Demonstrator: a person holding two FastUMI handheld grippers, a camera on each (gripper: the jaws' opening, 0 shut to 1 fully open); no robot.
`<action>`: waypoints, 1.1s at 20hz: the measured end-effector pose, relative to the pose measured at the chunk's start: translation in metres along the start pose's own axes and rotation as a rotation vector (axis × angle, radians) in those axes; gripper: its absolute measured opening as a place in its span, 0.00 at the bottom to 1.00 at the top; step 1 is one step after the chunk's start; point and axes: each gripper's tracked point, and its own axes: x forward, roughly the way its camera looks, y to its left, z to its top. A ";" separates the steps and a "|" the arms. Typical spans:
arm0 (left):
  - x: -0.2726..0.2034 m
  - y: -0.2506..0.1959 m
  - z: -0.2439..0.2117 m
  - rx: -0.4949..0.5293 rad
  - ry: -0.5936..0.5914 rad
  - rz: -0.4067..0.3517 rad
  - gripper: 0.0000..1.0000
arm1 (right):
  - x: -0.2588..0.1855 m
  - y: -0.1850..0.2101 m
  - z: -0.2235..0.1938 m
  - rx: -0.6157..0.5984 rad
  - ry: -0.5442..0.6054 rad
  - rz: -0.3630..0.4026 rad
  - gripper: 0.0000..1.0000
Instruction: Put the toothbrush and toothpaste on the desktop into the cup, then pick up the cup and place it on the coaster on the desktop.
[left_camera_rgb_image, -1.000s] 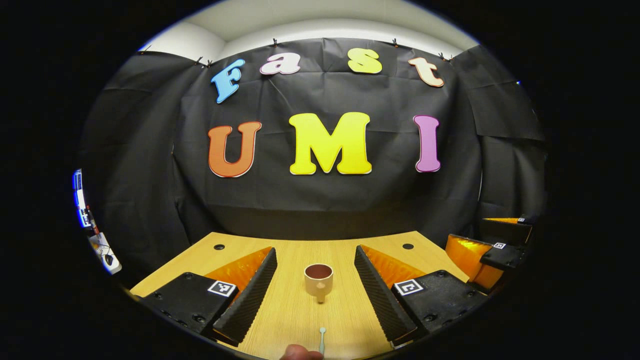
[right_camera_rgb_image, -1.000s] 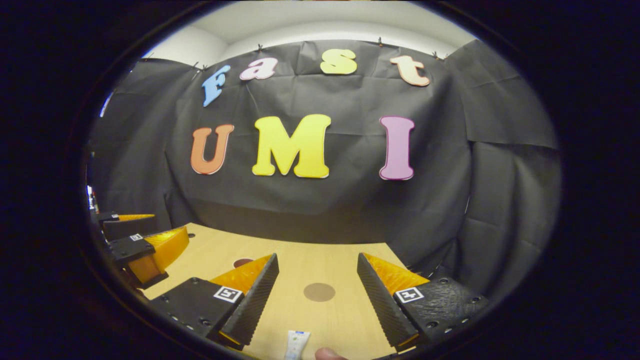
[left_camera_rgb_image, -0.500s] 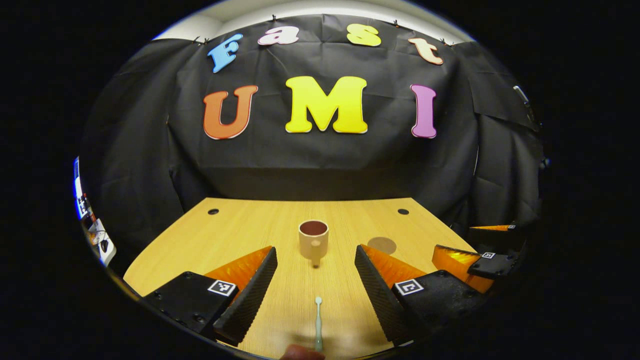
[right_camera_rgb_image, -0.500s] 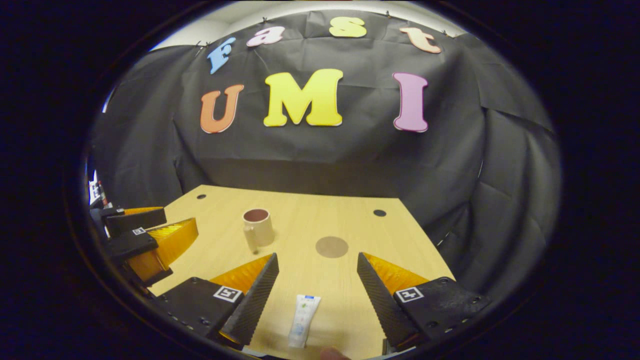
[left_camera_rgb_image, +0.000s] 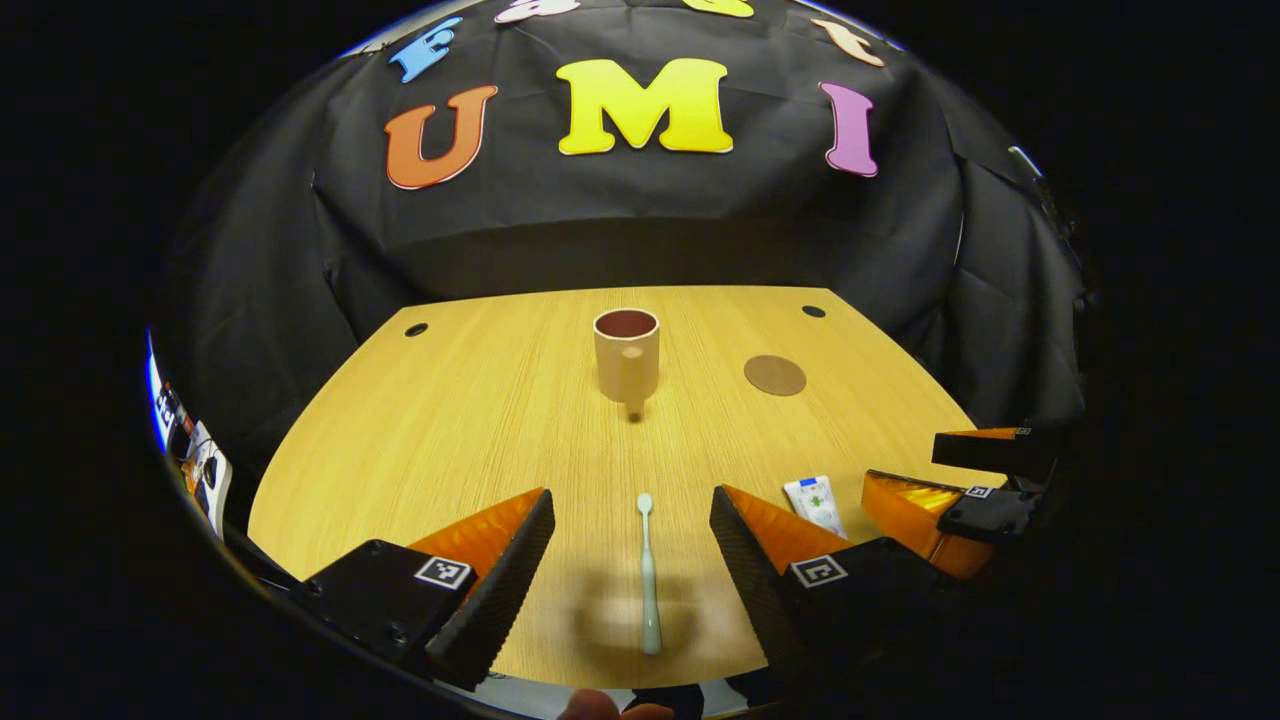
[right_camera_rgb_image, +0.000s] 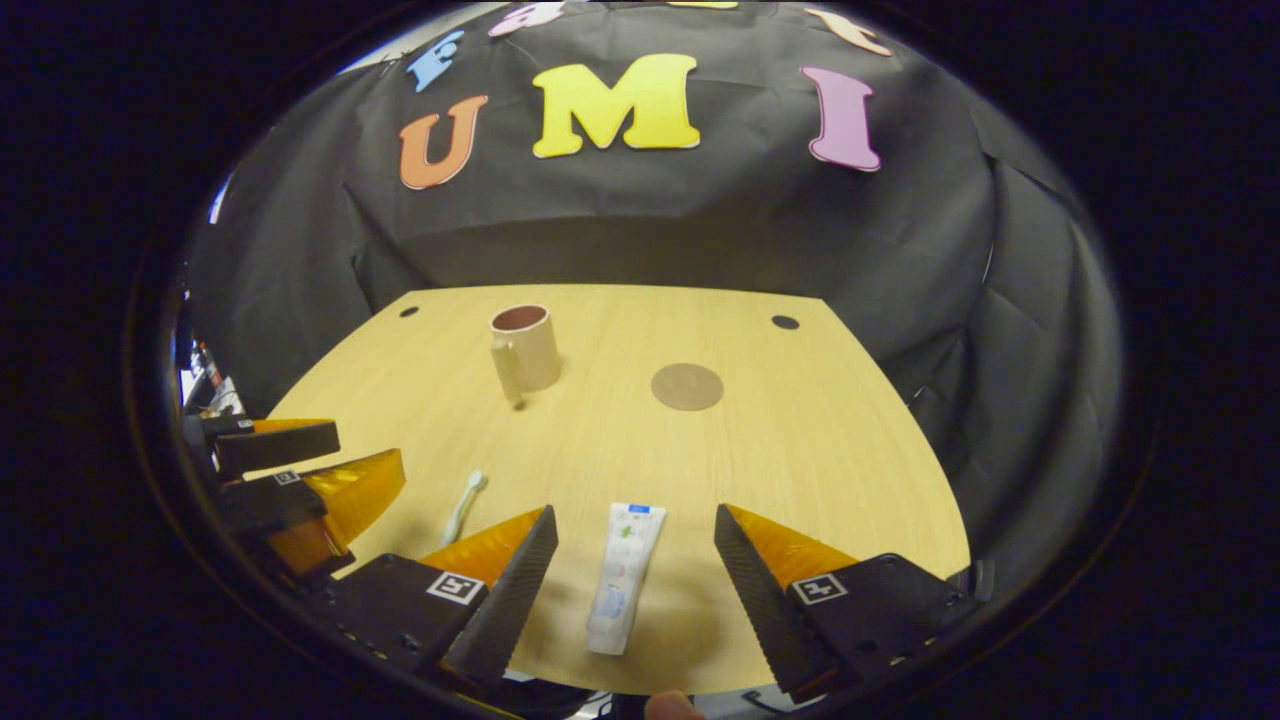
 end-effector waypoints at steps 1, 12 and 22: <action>0.007 0.001 -0.012 0.008 0.021 0.005 0.99 | 0.004 -0.001 -0.006 -0.002 0.019 -0.005 0.95; 0.046 -0.008 -0.095 -0.030 0.225 -0.027 0.87 | 0.024 -0.011 -0.049 -0.004 0.133 -0.044 0.95; 0.064 -0.007 -0.096 0.001 0.259 -0.027 0.54 | 0.035 -0.005 -0.054 -0.006 0.156 -0.047 0.95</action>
